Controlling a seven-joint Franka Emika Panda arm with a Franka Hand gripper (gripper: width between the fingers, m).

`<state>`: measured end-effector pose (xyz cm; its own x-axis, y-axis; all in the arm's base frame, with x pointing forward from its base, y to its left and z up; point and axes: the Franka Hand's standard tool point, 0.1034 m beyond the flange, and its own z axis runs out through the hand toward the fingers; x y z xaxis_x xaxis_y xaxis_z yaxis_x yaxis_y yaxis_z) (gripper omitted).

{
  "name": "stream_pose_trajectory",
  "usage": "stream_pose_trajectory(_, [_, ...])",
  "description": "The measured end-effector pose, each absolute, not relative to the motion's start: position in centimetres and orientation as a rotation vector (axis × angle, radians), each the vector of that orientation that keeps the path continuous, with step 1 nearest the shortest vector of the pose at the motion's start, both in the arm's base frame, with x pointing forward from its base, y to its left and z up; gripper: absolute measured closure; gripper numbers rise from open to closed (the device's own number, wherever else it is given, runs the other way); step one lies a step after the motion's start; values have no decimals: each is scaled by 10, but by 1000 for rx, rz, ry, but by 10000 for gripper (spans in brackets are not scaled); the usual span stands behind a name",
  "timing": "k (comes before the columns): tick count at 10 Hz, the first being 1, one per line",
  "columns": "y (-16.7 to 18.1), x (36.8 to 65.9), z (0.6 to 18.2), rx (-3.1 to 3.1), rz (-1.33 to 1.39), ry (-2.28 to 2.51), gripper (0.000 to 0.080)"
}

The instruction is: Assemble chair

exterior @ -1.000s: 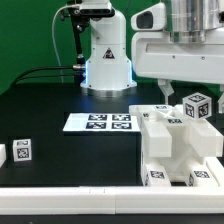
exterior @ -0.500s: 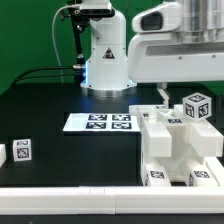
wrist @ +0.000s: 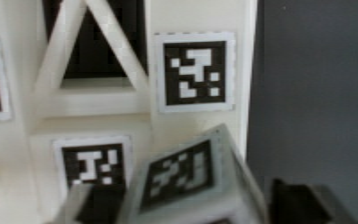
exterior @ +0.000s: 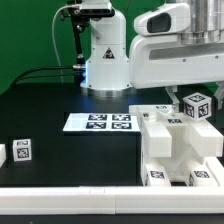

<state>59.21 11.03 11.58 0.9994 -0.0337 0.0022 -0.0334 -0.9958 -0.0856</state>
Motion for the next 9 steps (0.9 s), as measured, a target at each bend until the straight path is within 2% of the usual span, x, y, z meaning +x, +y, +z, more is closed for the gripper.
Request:
stream_pose_trajectory(1, [111, 592, 115, -3046, 3, 226, 535])
stream_pose_trajectory(3, [111, 592, 115, -3028, 12, 408, 534])
stream_pose_trajectory(9, [117, 591, 114, -2635, 56, 1561, 534])
